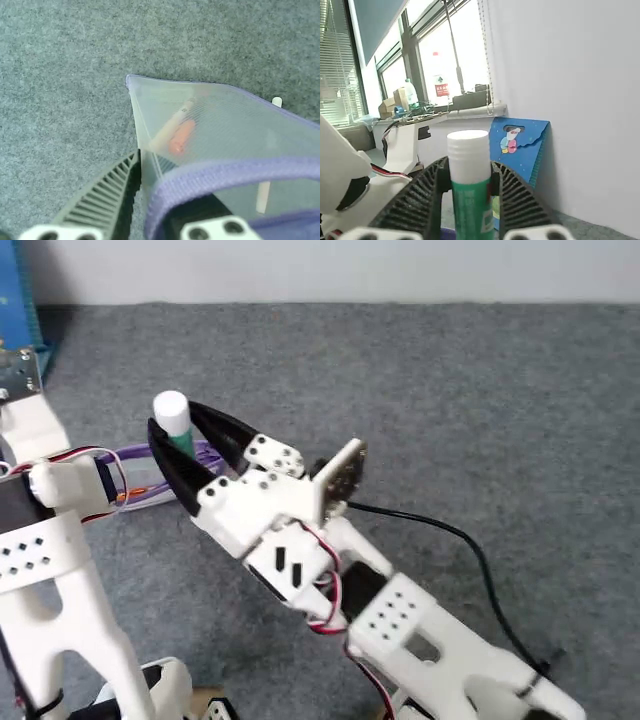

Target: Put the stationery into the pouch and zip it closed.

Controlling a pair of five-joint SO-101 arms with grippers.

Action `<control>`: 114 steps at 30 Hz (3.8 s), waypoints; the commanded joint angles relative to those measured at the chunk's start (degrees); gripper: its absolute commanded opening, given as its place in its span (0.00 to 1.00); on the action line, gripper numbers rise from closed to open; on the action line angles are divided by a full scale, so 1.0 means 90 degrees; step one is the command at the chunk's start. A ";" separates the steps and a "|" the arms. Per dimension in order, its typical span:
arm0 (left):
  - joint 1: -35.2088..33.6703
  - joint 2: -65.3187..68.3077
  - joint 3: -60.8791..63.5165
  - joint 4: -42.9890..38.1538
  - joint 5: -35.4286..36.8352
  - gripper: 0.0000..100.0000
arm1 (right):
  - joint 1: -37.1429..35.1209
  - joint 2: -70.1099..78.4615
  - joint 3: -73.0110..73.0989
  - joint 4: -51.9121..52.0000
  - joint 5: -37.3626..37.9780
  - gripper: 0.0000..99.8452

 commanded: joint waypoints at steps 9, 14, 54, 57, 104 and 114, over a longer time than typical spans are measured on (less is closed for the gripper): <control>-0.0176 -0.0049 0.0083 -0.0117 -0.0039 0.01 | -0.0015 0.1060 -0.0088 -0.1548 -0.0020 0.01; -0.0166 -0.0049 0.0122 -0.0107 -0.0039 0.01 | -0.0015 0.1314 -0.0088 -0.1538 -0.0049 0.01; -0.0156 -0.0068 -0.0112 -0.0068 -0.0107 0.01 | 0.1890 -0.2046 0.0000 0.4508 -0.0713 0.00; -0.0137 -0.0068 -0.0337 -0.0029 -0.0098 0.01 | 0.2369 -0.2115 0.0010 0.5436 -0.0772 0.03; -0.0684 -0.1065 0.0874 -0.0596 0.0010 0.01 | 0.1617 0.7126 -0.5919 0.8347 -0.0508 0.19; -0.0684 -0.1035 0.0991 -0.0606 0.0010 0.01 | 0.1910 0.6589 -0.5861 0.9197 -0.0147 0.01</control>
